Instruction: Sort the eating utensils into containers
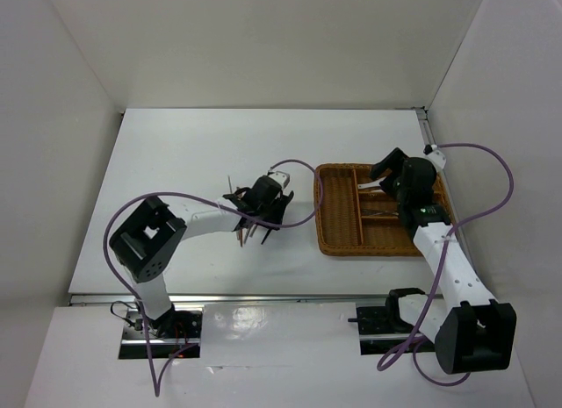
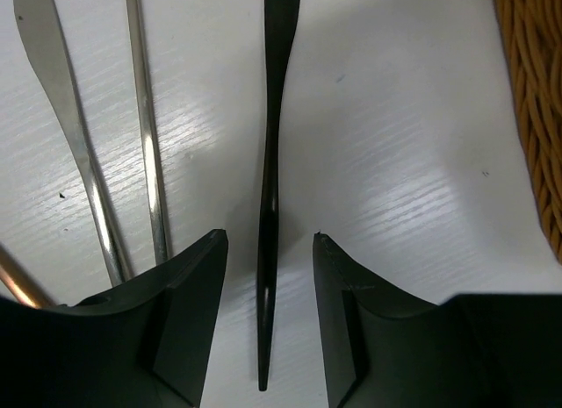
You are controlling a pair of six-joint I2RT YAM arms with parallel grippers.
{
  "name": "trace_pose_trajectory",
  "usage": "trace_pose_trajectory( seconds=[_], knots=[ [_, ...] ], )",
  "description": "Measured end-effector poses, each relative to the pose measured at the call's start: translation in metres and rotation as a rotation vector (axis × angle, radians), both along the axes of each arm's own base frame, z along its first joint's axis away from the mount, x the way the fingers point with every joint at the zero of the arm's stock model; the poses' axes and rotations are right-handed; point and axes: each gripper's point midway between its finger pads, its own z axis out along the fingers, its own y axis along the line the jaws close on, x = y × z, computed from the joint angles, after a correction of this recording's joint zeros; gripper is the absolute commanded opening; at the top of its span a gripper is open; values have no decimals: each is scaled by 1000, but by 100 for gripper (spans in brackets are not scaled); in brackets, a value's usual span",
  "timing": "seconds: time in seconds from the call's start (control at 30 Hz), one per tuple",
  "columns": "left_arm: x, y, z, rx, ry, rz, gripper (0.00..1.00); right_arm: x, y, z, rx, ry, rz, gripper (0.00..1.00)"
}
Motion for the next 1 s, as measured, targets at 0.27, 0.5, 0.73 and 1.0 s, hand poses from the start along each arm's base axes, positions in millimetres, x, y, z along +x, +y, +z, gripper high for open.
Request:
trace_pose_trajectory(
  seconds=[0.27,0.5,0.73,1.0],
  knots=[
    [4,1,-7,42,10,11,51,-1,-1,0,-2,-2,-5,90],
    [8,-7,-10,70,-3,7,41,-1,-4,1,-9,-5,-19,91],
    [16,-12,-11,89,-6,18,29,-2,-5,4,-10,-13,-23,91],
    [19,-14,-11,84,-7,23,17,-2,2,3,-13,-8,27,91]
  ],
)
